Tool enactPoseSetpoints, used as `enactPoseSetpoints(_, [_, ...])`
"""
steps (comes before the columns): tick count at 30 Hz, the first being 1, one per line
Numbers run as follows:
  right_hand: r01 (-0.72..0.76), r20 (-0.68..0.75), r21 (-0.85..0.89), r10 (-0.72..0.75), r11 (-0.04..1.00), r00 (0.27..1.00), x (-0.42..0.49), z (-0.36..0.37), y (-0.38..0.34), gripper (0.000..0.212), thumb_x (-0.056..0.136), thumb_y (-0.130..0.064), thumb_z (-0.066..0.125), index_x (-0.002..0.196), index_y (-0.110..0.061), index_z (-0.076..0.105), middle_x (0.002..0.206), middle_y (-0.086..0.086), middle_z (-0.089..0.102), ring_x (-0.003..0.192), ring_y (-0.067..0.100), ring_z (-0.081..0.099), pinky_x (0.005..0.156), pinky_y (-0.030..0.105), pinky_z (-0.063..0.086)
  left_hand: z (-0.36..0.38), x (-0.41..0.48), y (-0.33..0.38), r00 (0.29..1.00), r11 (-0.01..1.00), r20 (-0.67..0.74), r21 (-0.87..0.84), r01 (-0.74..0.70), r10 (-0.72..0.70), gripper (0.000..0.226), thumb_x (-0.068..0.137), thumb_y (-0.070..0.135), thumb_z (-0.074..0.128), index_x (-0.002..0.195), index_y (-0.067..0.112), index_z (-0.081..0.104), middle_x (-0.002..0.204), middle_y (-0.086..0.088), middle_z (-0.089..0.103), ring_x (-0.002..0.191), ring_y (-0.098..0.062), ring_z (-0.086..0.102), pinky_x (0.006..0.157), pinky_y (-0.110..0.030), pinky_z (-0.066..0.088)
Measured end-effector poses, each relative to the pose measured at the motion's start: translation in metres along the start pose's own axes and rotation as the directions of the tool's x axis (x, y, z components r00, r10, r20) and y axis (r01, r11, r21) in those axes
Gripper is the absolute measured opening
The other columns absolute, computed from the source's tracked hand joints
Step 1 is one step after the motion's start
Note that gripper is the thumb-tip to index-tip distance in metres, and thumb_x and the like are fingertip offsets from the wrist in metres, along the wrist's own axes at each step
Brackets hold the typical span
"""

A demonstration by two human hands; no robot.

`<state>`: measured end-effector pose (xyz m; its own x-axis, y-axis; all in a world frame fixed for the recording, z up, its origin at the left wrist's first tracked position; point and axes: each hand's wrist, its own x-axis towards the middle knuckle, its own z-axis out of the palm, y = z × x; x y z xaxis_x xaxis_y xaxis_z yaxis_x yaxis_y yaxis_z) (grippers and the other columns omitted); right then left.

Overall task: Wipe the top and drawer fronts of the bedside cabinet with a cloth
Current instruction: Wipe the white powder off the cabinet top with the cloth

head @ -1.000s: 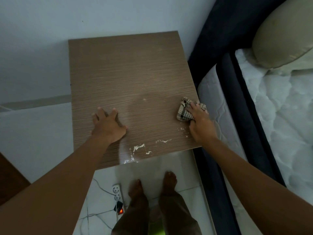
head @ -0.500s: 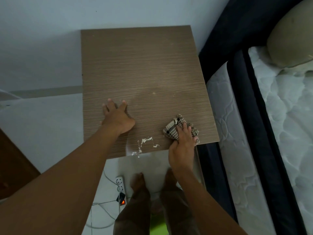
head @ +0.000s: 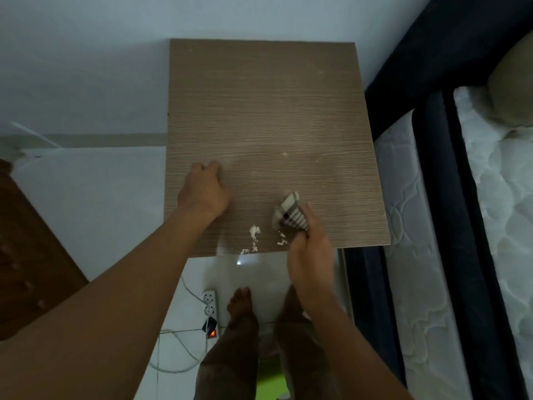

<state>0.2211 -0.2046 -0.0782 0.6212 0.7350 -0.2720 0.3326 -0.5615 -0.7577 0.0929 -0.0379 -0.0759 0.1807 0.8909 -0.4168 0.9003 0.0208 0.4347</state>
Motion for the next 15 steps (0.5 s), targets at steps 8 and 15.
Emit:
enactPoseSetpoints(8, [0.072, -0.018, -0.245, -0.079, 0.967, 0.997, 0.035, -0.007, 0.021, 0.057, 0.092, -0.004, 0.038, 0.147, -0.018, 0.032, 0.157, 0.004, 0.023, 0.147, 0.016, 0.012, 0.12, 0.047, 0.005, 0.01, -0.029, -0.049, 0.918, 0.918, 0.008, -0.001, 0.396, -0.396, 0.074, 0.086, 0.045, 0.057, 0.148, 0.03, 0.02, 0.153, -0.019, 0.018, 0.14, -0.041, 0.023, 0.111, -0.06, 0.022])
enactPoseSetpoints(15, [0.131, 0.005, -0.291, -0.135, 0.948, 0.991, 0.01, 0.042, 0.027, 0.063, 0.089, -0.009, 0.036, 0.15, -0.016, 0.022, 0.16, 0.005, 0.011, 0.148, 0.017, -0.002, 0.116, 0.041, -0.012, 0.002, -0.03, -0.06, 0.932, 0.921, 0.099, -0.152, 0.359, -0.348, 0.082, 0.09, 0.042, 0.059, 0.155, 0.027, 0.011, 0.142, -0.02, 0.045, 0.126, -0.038, 0.048, 0.103, -0.039, 0.039])
